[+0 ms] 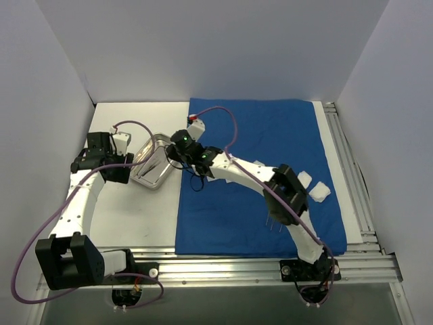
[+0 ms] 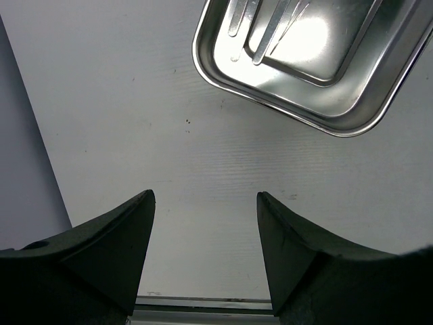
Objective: Prepare the surgical pack
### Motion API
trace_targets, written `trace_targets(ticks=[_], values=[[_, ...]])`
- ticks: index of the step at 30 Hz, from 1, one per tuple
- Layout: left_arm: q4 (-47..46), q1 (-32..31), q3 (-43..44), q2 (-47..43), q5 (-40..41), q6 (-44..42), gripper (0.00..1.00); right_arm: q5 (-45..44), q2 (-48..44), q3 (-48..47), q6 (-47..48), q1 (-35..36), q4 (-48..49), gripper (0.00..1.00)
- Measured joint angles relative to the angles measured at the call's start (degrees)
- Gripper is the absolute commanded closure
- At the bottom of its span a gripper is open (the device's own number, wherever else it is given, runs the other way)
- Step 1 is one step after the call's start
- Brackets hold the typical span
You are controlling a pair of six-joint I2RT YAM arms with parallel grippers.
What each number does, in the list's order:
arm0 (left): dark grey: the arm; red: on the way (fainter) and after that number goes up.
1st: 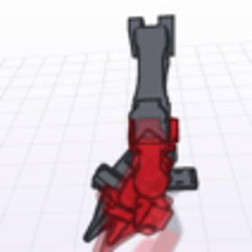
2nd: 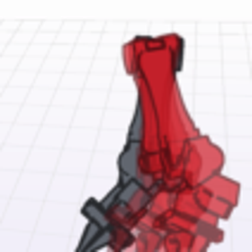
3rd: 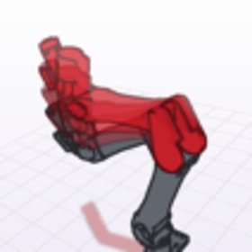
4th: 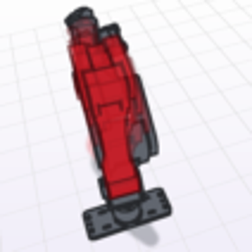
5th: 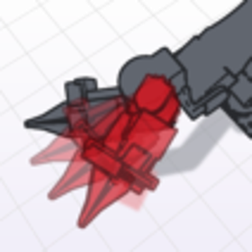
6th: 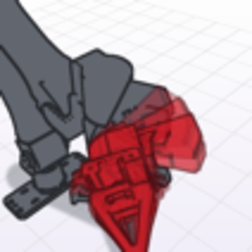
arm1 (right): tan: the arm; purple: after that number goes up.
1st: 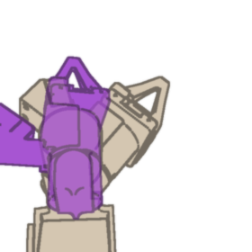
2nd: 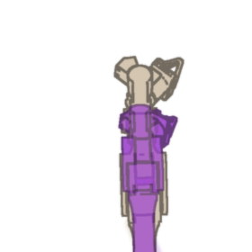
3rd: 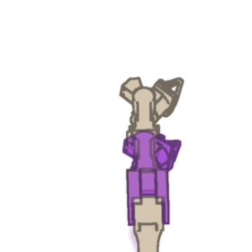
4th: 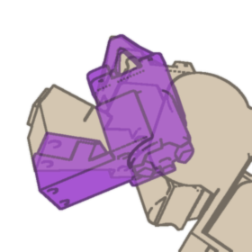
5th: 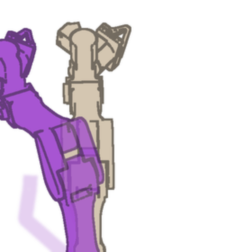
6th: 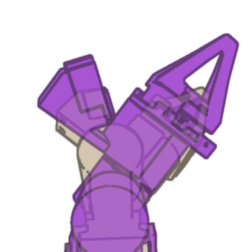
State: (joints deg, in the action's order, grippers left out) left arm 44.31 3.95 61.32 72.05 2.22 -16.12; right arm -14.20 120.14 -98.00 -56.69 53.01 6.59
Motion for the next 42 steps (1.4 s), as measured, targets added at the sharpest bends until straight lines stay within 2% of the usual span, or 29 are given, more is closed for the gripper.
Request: trace_targets(ticks=[5,9,19,36,42], values=[[-0.09,0.37,0.0,0.0,0.31,0.42,0.29,-0.59,13.07,-13.97,-1.66,2.12,-0.11,1.0],[-0.31,0.68,0.0,0.0,0.33,0.5,0.29,-2.73,18.78,-19.02,-2.6,3.78,-0.44,1.0],[-0.44,0.72,-0.22,0.0,-0.15,0.48,0.29,-8.57,24.11,-20.61,-7.63,6.71,-3.08,1.0],[-0.61,0.72,-0.48,0.0,-0.81,0.48,0.29,-11.15,27.96,-24.17,-17.97,7.65,-6.47,1.0],[-0.66,0.72,-0.57,0.0,-0.96,0.48,0.29,-13.27,27.96,-24.17,-18.99,8.09,-7.41,0.91]])
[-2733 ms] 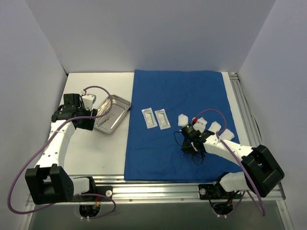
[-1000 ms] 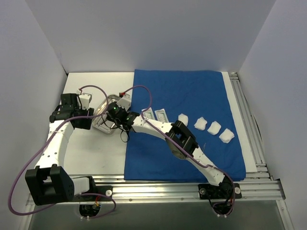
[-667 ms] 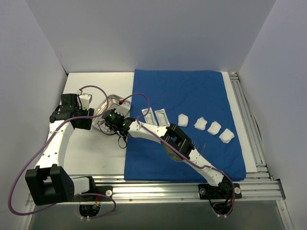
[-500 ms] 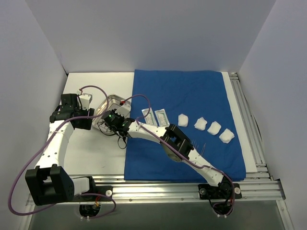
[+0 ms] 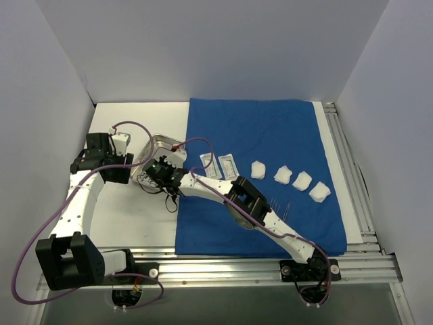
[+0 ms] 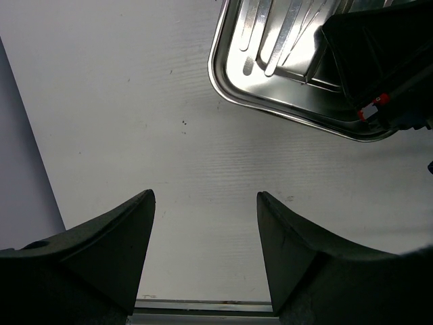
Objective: Prepare the surgical pack
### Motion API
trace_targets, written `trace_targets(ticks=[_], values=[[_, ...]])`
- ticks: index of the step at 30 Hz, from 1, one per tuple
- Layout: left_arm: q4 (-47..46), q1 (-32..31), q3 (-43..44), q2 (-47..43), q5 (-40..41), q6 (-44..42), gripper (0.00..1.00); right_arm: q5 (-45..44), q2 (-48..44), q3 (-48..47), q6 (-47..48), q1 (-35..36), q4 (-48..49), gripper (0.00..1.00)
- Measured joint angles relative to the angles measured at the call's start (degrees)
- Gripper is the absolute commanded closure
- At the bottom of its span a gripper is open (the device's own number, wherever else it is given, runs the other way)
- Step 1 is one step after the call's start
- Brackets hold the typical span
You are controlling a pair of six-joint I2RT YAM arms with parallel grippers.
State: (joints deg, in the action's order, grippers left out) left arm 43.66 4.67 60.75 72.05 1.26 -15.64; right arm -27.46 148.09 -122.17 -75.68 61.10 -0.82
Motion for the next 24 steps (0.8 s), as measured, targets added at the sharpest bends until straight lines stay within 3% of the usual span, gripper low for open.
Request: trace_targets(ticks=[4,14,24], values=[[-0.04,0.0,-0.02,0.0,-0.07,-0.02,0.29,-1.11,0.0,-0.02,-0.02,0.11,-0.39,0.82],[-0.09,0.0,-0.02,0.0,-0.13,-0.02,0.29,-2.67,0.02,-0.72,0.92,0.15,-0.94,0.8],[-0.07,0.0,-0.02,0.0,-0.17,-0.02,0.29,-6.45,-2.91,0.85,13.27,1.7,3.48,0.8]])
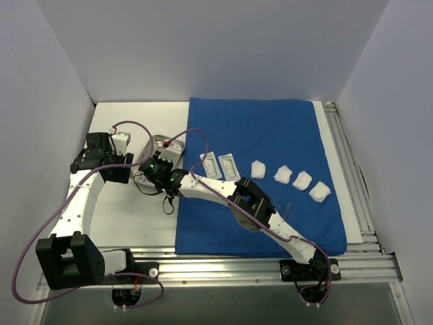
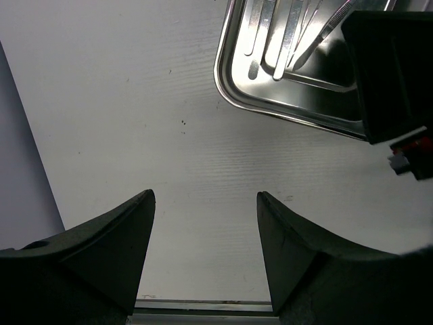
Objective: Prepare the surgical pack
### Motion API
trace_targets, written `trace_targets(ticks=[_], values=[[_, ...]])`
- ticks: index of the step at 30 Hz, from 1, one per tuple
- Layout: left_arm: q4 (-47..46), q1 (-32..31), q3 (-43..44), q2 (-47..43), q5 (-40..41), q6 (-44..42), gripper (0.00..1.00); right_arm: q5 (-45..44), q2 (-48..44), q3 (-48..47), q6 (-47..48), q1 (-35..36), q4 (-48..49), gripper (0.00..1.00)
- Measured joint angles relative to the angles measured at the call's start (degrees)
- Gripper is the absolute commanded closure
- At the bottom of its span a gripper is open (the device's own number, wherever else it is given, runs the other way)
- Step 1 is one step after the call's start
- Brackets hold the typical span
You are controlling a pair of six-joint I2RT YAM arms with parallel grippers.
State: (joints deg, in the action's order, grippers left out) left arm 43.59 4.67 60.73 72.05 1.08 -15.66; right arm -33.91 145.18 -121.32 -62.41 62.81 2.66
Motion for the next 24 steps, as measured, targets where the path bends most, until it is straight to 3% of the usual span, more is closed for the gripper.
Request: trace_targets(ticks=[7,12,18,24], values=[[0.85,0.09,0.74,-0.11,-0.28,0.0,0.29,1.22,-20.06,16.41,10.91,0.11,3.02,0.8],[1.27,0.59,2.49,-0.17,-1.44,-0.07,0.29,7.74,-39.08,32.26,13.35,-4.83,1.44,0.8],[1.31,1.07,3.21,-0.15,-2.25,-0.5,0.29,11.26,-56.59,53.05,13.55,-12.0,-8.57,0.79],[1.29,1.14,3.21,-0.15,-3.23,-0.59,0.29,12.7,-64.83,65.66,10.82,-15.47,-23.34,0.81]])
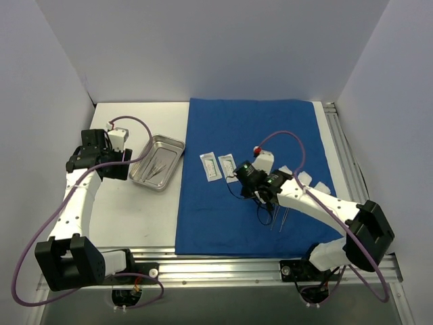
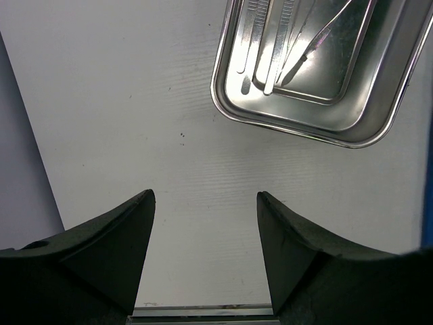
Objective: Prepare the surgical pack
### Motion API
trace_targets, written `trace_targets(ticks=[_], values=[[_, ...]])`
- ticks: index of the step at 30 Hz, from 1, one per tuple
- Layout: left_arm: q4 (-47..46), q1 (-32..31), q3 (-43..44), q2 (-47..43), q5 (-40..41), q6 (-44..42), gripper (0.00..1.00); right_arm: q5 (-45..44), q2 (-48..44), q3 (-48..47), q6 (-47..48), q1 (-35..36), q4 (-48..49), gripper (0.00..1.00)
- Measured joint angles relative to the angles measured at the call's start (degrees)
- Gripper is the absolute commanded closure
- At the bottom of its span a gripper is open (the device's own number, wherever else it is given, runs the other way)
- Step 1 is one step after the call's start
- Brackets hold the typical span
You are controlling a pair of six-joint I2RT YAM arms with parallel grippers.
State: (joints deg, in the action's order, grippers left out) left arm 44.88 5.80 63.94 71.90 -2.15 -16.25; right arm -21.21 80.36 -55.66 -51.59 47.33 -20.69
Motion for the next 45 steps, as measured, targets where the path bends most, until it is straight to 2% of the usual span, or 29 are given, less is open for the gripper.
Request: trace_targets(ticks=[6,16,24,33,45], values=[[-0.02,0.0,-0.07,0.0,-0.37,-0.02,0.29,2.01,-7.06,8.96,-4.17,-3.54,-7.93,0.83],[-0.02,0.0,-0.17,0.02,-1.31,-0.02,0.29,7.63,-9.88,19.52,-4.35,-12.17,-6.23,0.85],[-0.02,0.0,-0.52,0.02,-1.4,-0.04,0.29,9.22,-9.53,20.48,-2.73,-13.18,-2.93,0.88],[-0.02,0.0,-0.55,0.02,-1.4,-0.04,0.29,9.27,-9.09,20.44,-2.03,-13.18,-2.45,0.82],[-0.02,0.0,-0.59,0.02,-1.44,-0.07,0.29,9.73,-6.1,20.83,-1.22,-13.64,1.29,0.83]])
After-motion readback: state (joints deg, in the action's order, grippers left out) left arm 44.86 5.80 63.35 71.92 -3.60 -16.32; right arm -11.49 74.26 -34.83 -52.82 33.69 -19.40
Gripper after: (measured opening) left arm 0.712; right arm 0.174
